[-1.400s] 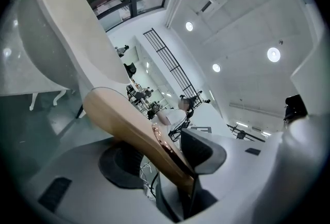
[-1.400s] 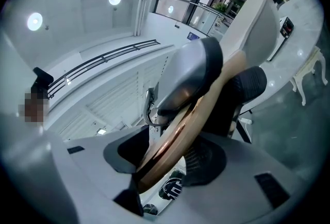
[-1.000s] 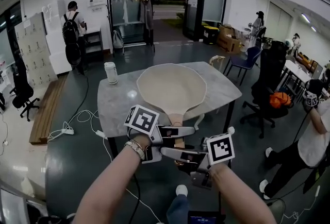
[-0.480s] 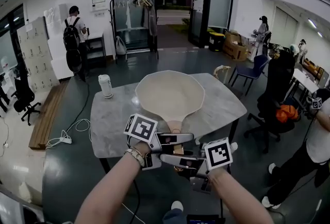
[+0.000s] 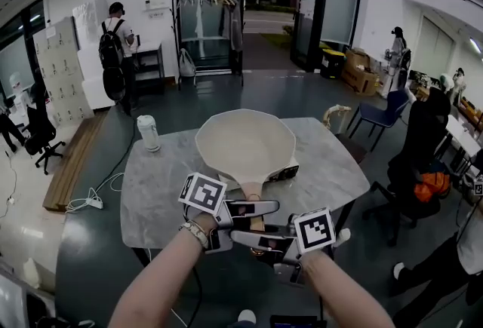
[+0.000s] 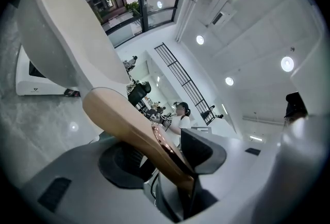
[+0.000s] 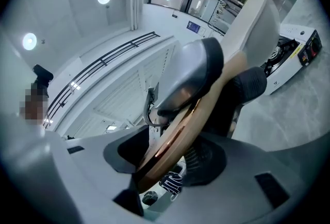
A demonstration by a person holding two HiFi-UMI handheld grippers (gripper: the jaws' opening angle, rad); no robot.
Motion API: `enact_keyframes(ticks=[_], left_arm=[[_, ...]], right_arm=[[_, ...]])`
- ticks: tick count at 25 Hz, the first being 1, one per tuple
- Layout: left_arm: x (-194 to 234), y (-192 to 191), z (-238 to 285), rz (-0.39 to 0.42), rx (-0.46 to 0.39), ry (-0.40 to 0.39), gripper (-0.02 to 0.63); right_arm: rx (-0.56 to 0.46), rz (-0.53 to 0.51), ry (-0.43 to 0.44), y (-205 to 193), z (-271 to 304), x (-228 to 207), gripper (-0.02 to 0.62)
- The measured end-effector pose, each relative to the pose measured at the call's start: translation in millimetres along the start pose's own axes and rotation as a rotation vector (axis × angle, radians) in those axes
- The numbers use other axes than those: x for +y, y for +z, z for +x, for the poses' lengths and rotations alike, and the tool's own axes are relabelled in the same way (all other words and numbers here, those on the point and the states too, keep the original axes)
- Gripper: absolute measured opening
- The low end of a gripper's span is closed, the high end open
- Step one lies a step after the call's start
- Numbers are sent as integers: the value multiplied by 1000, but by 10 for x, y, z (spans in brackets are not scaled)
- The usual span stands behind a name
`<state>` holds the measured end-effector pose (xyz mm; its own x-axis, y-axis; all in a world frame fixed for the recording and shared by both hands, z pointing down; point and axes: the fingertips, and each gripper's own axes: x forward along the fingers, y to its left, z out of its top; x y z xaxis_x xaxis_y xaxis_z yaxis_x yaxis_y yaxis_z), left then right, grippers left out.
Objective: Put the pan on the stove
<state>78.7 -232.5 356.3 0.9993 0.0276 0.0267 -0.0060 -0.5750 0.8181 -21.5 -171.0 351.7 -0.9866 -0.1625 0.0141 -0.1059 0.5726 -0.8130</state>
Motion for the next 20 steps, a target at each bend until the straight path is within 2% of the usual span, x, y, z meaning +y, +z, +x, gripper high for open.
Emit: enact_keyframes(ticks=[4, 14, 20], left_arm=[[174, 226, 133, 0, -21, 20, 230], [419, 586, 224, 8, -49, 57, 230], [484, 711, 286, -7, -72, 23, 230]], right_arm=[[21, -23, 38, 240, -96, -116, 202], [44, -26, 65, 577, -167, -349, 202], [56, -21, 64, 691, -190, -456, 202]])
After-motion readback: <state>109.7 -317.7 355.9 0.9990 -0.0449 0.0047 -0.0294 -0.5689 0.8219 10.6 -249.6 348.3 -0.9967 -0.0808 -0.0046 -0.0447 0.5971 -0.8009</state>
